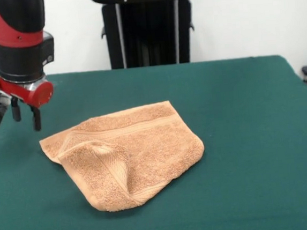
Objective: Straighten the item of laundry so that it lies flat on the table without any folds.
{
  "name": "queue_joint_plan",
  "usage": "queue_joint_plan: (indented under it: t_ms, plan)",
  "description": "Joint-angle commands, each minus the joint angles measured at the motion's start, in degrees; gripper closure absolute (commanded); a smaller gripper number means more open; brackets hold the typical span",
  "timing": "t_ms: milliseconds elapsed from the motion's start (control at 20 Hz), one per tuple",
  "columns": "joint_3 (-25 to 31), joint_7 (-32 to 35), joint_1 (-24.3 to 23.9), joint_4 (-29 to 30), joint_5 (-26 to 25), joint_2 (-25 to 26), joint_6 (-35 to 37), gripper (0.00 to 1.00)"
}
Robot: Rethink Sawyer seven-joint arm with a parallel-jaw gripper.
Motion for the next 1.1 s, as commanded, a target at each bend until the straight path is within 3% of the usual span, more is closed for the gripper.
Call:
queue_joint_plan:
  t_ms: [50, 1100]
  plan:
    - [7.7, -3.1, 2.4, 1.8, -0.7, 0.6, 7.1, 0.00]
    - [5.8, 1.5, 8.1, -1.8, 0.8, 3.1, 7.7, 0.00]
